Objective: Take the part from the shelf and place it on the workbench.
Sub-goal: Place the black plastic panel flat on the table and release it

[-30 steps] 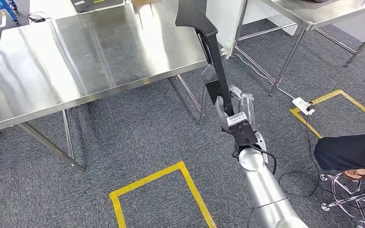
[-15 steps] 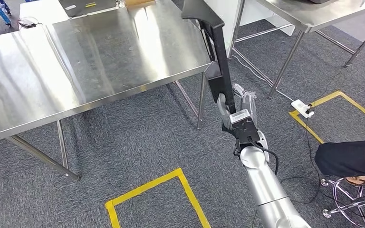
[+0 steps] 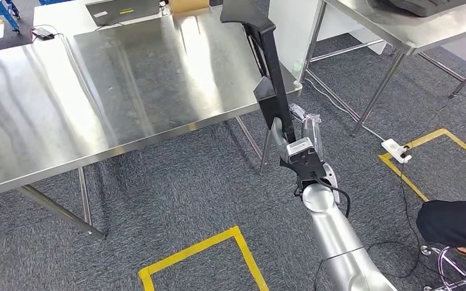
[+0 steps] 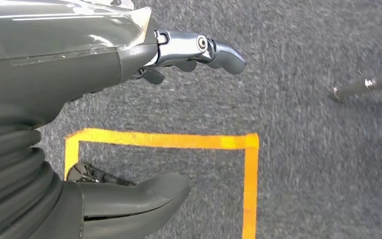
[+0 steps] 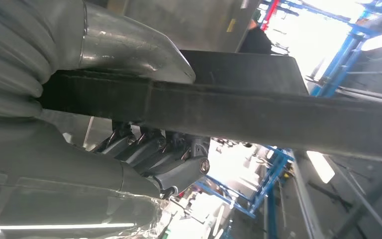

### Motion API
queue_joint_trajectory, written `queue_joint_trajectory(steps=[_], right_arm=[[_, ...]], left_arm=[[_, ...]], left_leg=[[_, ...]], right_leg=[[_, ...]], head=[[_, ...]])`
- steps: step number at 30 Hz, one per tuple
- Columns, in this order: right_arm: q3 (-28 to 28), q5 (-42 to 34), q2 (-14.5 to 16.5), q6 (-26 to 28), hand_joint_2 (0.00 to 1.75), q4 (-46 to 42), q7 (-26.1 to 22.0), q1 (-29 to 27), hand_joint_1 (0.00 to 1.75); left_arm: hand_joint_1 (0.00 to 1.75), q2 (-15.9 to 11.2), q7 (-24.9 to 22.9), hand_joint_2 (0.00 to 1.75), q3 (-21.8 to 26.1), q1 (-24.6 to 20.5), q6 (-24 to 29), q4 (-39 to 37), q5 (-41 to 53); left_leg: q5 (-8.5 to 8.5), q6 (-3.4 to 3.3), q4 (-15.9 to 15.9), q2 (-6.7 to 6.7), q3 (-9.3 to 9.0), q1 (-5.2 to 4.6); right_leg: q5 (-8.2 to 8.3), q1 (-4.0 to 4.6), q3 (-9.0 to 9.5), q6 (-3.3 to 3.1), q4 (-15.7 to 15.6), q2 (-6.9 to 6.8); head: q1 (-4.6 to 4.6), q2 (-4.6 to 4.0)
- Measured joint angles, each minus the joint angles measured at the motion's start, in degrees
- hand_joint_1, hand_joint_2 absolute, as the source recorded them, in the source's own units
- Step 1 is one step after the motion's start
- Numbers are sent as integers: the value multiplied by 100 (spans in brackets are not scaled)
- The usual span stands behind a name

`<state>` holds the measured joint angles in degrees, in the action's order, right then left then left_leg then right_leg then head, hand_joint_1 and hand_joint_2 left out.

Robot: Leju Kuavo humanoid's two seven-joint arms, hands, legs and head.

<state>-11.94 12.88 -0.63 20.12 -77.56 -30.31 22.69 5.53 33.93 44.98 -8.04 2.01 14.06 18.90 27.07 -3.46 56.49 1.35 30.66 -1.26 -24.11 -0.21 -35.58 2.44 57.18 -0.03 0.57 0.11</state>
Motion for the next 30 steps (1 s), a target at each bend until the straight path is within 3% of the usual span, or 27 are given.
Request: queue_joint_trajectory(steps=[2,4,6,8,9,10,11,13,15,17,19,21,23,25,26,28,30], right_arm=[[2,43,-9,36,175,-39,25,-61,175],[13,51,-25,47,175,-121,39,-131,175],[19,50,-30,47,175,-192,46,-155,175],[24,49,-31,47,175,-212,47,-177,175],[27,49,-33,47,175,-213,48,-200,175],[32,49,-34,47,175,-213,48,-223,175],[36,50,-35,47,175,-214,49,-241,175],[38,50,-34,47,175,-228,52,-254,175],[42,49,-33,46,175,-249,56,-249,175],[45,49,-34,45,175,-269,61,-251,175],[48,51,-40,45,175,-290,64,-253,175],[50,52,-48,45,175,-303,62,-250,175],[53,51,-57,45,175,-305,63,-267,175],[57,51,-69,45,175,-305,65,-290,175],[58,51,-72,45,175,-305,65,-296,175],[61,64,-75,45,175,-306,67,-297,175],[68,125,-79,46,175,-319,95,-289,175]], left_arm=[[0,2,-2,175,-1,-2,-15,0,33],[0,13,-10,175,-3,-7,-11,3,40],[0,24,-18,175,-3,-17,-7,4,45],[0,26,-21,175,-2,-18,-5,3,46],[0,27,-23,175,-2,-14,-4,3,46],[0,28,-25,175,-2,-11,-4,3,46],[0,28,-26,175,-2,-10,-4,3,46],[0,28,-27,175,-2,-8,-4,3,46],[0,28,-29,175,-2,-10,-4,2,49],[0,29,-31,175,-2,-9,-2,3,52],[0,33,-30,175,-2,-14,-2,3,54],[0,34,-27,175,-2,-28,-3,3,55],[0,33,-27,175,-2,-33,-2,3,55],[0,40,-30,175,-2,-28,-2,3,55],[0,46,-31,175,-2,-27,-2,3,55],[0,56,-31,175,-2,-27,-2,3,55],[0,58,-31,175,-2,-28,-3,3,57]], left_leg=[[52,52,30,7,-31,-10],[113,105,150,-14,-15,-8],[258,190,635,-46,266,42],[476,283,1307,-59,748,128],[539,319,1490,-67,945,168],[510,348,1498,-78,1056,200],[355,365,1324,-90,1070,224],[-220,357,634,-112,906,242],[-494,297,158,-124,741,212],[-455,219,89,-127,677,176],[-476,144,58,-121,597,170],[-441,62,35,-115,515,159],[-378,-7,35,-104,466,132],[-307,-37,35,-82,388,104],[-267,-38,36,-69,333,91],[-181,-19,37,-52,218,75],[-90,29,52,-41,145,50]], right_leg=[[-19,-10,55,-133,-31,-5],[-19,-69,170,-188,-74,-2],[-60,-101,292,-238,-94,0],[-132,-108,362,-265,-96,8],[-175,-112,403,-258,-95,14],[-224,-119,457,-240,-95,19],[-276,-130,524,-219,-95,23],[-387,-147,663,-164,-98,27],[-480,-141,741,-83,-108,38],[-519,-109,786,0,-87,47],[-524,-97,712,42,96,39],[-597,-104,346,31,679,28],[-817,-99,-172,-5,1426,24],[-943,-88,-494,0,1679,25],[-850,-82,-503,32,1511,25],[-377,-74,-278,126,727,20],[-53,-48,-70,69,117,6]], head=[[-9,0],[-11,0],[-14,0],[-20,0],[-21,0],[-21,0],[-21,0],[-20,0],[-22,0],[-23,0],[-22,0],[-18,0],[-15,0],[-16,0],[-18,0],[-15,0],[-20,0]])
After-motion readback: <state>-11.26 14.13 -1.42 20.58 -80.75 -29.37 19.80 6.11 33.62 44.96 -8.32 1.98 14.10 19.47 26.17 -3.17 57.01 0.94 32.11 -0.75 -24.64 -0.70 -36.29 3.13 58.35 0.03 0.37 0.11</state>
